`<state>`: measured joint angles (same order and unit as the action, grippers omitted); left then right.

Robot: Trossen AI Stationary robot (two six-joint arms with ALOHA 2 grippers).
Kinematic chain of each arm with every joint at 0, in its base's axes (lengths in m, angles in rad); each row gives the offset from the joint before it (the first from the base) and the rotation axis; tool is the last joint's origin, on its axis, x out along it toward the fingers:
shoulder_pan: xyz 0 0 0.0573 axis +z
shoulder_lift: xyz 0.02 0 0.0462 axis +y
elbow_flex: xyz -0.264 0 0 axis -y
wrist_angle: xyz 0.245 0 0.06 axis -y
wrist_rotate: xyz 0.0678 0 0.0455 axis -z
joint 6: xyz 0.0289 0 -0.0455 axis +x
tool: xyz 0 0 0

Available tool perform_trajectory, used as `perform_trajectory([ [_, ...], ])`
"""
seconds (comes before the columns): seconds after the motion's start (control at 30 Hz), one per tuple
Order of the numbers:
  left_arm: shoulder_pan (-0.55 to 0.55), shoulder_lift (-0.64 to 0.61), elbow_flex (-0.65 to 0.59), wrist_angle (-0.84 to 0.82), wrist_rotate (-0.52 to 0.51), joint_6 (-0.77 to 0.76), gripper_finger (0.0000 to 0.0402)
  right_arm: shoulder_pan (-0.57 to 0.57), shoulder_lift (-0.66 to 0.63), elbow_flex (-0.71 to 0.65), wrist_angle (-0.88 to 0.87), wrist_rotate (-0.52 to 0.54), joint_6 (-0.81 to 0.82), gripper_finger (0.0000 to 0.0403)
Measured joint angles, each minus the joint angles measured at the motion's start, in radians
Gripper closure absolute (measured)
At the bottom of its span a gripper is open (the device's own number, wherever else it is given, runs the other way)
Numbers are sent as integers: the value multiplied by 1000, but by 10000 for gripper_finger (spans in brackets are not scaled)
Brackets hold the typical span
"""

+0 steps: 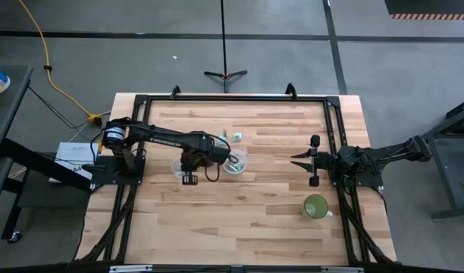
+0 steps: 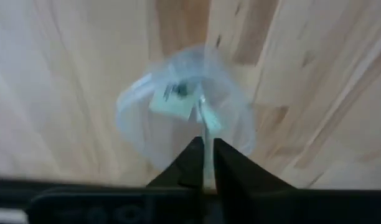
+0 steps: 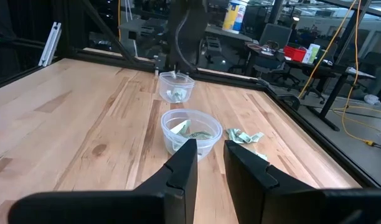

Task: Pick and place Stevia / Truvia into bins
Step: Put the white stevia packet into the left transparent container

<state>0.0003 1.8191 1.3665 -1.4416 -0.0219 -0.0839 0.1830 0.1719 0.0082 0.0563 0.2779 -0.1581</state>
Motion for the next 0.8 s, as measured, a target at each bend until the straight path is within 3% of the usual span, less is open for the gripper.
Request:
perform_trajectory([
  [0.2,21,0,-30,-23,-90,-48,277,0,0,0,0,0,0,331],
  [0.3,38,1,-6,-13,-196,-24,255,0,0,0,0,0,0,331],
  [0.43,97,-12,36,157,-302,49,231,0,0,0,2,0,0,331],
  [0.63,236,1,47,549,-91,228,192,0,0,0,5,0,0,331],
  [0.8,322,32,44,607,-77,318,147,0,0,0,2,0,0,331],
])
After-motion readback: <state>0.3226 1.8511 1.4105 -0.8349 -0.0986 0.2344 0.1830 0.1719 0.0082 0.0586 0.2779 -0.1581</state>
